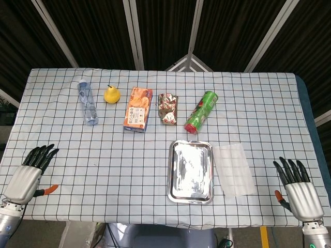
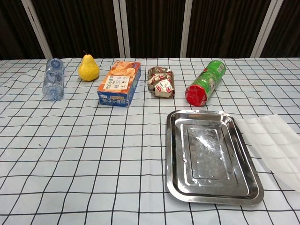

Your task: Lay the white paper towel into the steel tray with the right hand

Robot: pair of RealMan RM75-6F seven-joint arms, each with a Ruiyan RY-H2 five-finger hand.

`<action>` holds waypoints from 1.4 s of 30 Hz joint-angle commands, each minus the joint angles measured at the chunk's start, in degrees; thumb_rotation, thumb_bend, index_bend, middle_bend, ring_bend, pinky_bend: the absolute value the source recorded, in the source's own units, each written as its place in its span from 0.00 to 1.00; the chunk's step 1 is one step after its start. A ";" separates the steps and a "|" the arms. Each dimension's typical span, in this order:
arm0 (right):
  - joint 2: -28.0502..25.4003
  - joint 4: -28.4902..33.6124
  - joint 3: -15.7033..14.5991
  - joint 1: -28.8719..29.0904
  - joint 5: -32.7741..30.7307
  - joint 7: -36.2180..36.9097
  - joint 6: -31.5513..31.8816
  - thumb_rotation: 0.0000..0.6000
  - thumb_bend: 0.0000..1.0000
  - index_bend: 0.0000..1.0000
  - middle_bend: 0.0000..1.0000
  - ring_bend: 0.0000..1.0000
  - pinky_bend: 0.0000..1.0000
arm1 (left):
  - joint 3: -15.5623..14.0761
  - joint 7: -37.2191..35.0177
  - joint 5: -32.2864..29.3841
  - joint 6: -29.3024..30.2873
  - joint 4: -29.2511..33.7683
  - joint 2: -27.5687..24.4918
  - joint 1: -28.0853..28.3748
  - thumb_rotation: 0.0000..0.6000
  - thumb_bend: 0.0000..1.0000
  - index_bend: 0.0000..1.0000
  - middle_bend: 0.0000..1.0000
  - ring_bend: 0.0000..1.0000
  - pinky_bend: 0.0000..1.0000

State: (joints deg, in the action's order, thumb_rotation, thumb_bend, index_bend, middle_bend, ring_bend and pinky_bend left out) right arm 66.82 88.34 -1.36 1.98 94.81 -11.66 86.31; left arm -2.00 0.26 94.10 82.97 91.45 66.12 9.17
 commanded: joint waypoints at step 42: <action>15.86 -12.27 0.06 4.49 -9.17 -10.69 -14.32 1.00 0.38 0.17 0.00 0.00 0.00 | -0.10 -0.10 0.19 -0.09 -0.17 0.01 0.18 1.00 0.00 0.00 0.00 0.00 0.00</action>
State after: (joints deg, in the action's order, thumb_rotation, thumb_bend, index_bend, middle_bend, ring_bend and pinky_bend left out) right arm 82.57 76.14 -1.29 6.41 85.65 -22.38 72.05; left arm -2.10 0.15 94.28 82.89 91.28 66.13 9.35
